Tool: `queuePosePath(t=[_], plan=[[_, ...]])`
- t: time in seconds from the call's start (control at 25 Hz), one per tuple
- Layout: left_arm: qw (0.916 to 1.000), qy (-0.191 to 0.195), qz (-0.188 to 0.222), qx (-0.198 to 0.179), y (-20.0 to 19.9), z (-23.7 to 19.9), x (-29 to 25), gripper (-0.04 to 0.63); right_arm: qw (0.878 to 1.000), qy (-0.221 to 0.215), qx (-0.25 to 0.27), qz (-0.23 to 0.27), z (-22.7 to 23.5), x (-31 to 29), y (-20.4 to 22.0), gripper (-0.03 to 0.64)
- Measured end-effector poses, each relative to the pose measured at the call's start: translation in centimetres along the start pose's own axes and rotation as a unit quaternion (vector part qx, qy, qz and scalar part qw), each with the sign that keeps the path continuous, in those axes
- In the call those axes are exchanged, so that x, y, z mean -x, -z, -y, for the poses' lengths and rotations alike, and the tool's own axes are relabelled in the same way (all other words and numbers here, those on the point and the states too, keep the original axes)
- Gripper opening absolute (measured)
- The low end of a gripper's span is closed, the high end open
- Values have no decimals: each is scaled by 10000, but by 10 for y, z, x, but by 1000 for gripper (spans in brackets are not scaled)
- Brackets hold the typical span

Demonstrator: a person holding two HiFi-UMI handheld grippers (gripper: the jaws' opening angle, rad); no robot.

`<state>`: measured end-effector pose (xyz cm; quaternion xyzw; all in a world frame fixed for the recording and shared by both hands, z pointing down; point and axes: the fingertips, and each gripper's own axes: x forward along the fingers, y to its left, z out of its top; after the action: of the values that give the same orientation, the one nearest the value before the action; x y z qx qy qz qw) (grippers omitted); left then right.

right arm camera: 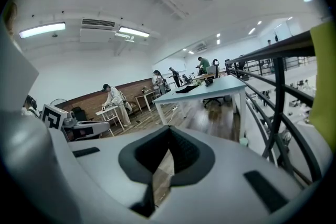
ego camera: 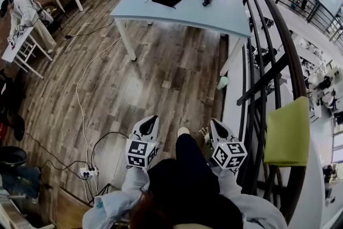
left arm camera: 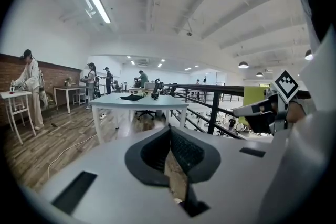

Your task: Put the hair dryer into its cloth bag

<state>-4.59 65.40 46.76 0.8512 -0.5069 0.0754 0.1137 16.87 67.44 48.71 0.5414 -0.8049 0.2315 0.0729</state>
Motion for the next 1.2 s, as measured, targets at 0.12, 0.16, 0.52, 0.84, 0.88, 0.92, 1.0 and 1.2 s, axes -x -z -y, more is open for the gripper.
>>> queuePosePath(t=[0.12, 0.16, 0.52, 0.84, 0.88, 0.92, 1.0, 1.2], plan=[[10000, -74, 17, 35, -4, -16, -16, 17, 10000, -26, 15, -7, 6, -21, -10, 6], [9999, -106, 33, 32, -6, -21, -22, 17, 10000, -40, 25, -13, 8, -29, -13, 6], [9992, -372, 87, 101, -30, -65, -82, 17, 9996, -259, 94, -98, 33, -106, -56, 6], [9989, -452, 11, 82, -45, -87, -136, 17, 9991, -356, 84, -210, 59, -157, -85, 6], [9989, -459, -3, 72, -46, -89, -142, 17, 9991, -353, 68, -224, 63, -164, -87, 6], [9989, -470, -18, 68, -47, -92, -147, 17, 9991, -352, 48, -234, 66, -170, -89, 6], [9987, -496, -48, 74, -49, -98, -158, 17, 9991, -357, 12, -245, 72, -181, -94, 6], [9984, -546, -80, 80, -58, -108, -186, 17, 9992, -332, 0, -238, 89, -203, -110, 6]])
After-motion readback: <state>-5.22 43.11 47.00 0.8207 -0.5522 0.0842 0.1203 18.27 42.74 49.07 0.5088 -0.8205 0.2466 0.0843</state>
